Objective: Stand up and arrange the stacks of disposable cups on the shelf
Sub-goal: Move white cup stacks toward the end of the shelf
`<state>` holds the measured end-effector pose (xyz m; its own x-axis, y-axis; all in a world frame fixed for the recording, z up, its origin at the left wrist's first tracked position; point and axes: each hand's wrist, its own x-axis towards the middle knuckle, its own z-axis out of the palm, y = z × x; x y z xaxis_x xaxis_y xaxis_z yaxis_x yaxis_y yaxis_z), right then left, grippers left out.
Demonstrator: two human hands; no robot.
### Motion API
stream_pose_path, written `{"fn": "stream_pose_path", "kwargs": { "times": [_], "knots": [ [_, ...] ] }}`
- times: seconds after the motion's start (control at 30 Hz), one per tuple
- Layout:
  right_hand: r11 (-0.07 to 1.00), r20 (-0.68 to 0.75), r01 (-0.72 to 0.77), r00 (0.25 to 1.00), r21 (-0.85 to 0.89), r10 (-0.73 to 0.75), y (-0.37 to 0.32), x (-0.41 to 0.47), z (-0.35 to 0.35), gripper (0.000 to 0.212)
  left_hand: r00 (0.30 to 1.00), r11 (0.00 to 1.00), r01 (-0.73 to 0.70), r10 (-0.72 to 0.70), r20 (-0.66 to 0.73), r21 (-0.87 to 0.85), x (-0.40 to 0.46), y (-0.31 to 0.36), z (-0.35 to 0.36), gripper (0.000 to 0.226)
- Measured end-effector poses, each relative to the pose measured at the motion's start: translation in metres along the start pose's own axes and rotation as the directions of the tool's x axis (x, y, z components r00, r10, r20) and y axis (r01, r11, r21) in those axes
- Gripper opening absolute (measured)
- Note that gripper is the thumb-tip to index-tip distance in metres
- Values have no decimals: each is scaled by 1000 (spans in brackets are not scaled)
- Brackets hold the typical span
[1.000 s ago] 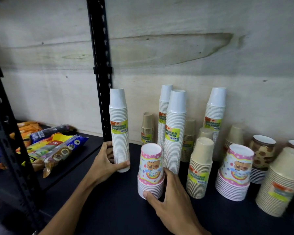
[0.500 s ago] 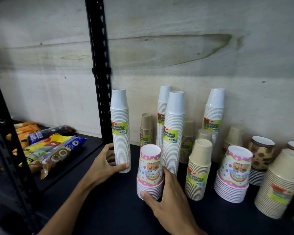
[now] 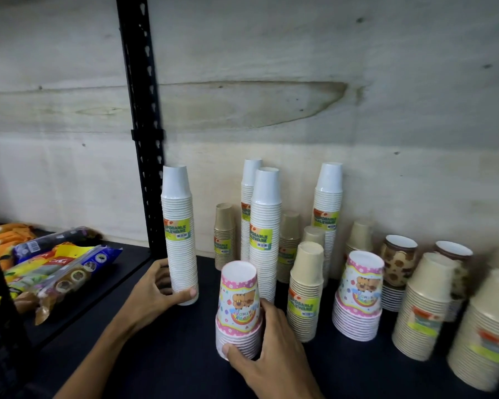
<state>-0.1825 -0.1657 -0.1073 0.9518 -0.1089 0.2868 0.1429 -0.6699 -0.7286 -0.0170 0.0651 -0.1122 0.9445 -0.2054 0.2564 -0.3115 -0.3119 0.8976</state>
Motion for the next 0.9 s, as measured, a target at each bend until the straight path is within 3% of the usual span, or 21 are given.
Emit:
{"fn": "stream_pose_path", "kwargs": {
  "times": [0.57,0.9],
  "knots": [
    [989,-156,-146,978,-31,140,43,-80,-83,97,1000,996,10,-10,9,84,-2,-1,-2,79],
    [971,-322,-217,930,-102,174,60,-83,-99,88,999,992,-31,32,-5,124,-14,14,9,74]
  ]
}}
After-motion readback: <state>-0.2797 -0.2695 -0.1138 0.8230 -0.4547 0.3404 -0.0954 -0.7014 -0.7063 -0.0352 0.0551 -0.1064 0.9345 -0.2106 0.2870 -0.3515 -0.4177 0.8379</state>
